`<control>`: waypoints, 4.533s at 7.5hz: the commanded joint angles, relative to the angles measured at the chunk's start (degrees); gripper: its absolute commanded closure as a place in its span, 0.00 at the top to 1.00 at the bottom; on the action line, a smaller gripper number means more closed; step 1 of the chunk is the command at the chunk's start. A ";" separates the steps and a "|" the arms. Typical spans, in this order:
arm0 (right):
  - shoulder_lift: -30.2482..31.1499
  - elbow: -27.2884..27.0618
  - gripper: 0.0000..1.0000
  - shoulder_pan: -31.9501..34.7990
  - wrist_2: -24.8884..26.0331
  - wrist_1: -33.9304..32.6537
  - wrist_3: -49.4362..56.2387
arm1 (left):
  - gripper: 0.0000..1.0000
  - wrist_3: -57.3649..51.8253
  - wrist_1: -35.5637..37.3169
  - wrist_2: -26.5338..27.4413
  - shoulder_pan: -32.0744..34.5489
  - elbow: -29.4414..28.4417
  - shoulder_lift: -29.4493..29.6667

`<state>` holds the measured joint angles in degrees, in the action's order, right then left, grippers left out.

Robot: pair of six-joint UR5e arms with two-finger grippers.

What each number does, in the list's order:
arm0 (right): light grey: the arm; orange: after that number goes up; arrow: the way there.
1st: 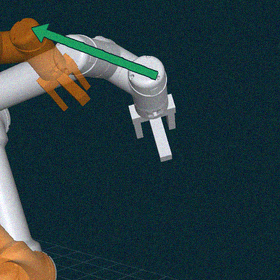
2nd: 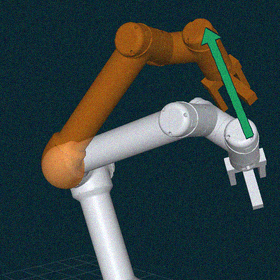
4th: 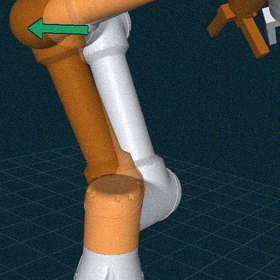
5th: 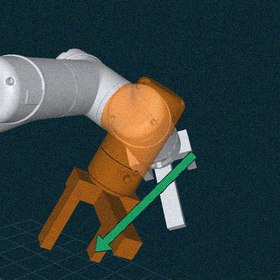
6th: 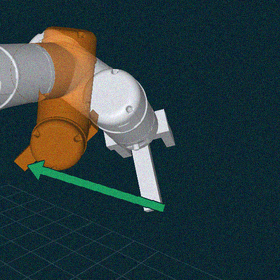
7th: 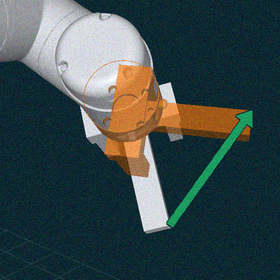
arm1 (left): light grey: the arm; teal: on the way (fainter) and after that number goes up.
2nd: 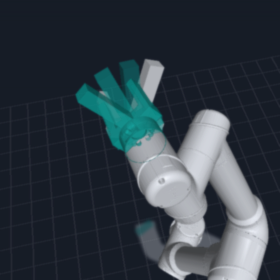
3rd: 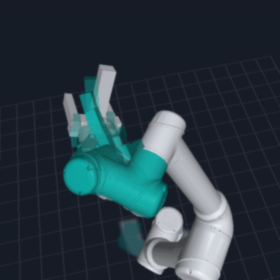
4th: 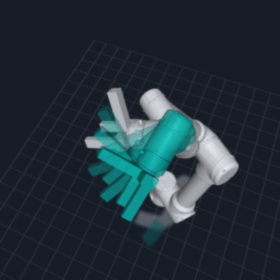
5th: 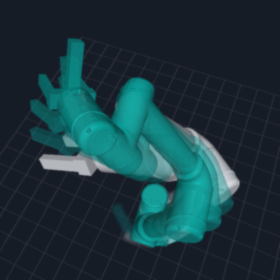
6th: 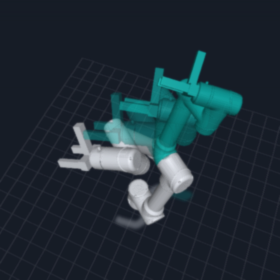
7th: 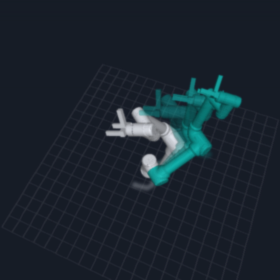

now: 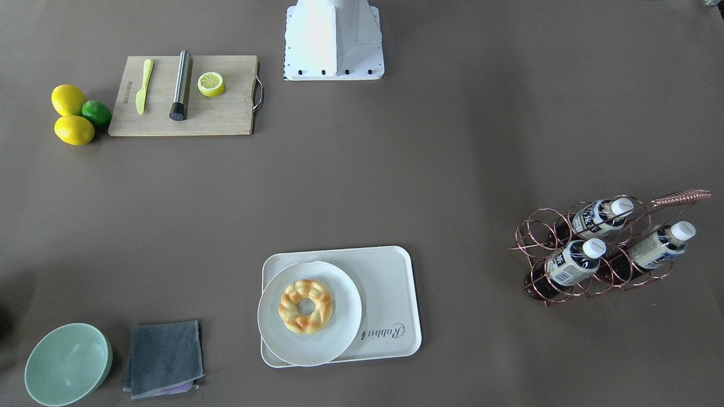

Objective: Place tea on tray

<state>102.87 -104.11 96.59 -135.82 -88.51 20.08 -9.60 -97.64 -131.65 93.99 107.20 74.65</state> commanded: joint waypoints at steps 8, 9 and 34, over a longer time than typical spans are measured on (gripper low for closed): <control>0.13 -0.04 1.00 0.00 -0.84 0.00 0.04 | 0.97 -0.33 -0.62 -0.63 -0.30 -0.85 -0.64; 0.14 -0.13 1.00 0.00 -0.94 0.00 0.04 | 0.97 -0.34 -0.62 -0.63 -0.38 -0.77 -0.56; 2.42 1.72 1.00 0.00 -1.20 0.18 0.84 | 0.81 56.27 -18.02 18.27 -32.99 -2.34 22.73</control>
<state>105.24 -102.19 96.59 -137.03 -88.35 20.92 46.68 -115.55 -113.38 61.00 105.91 97.31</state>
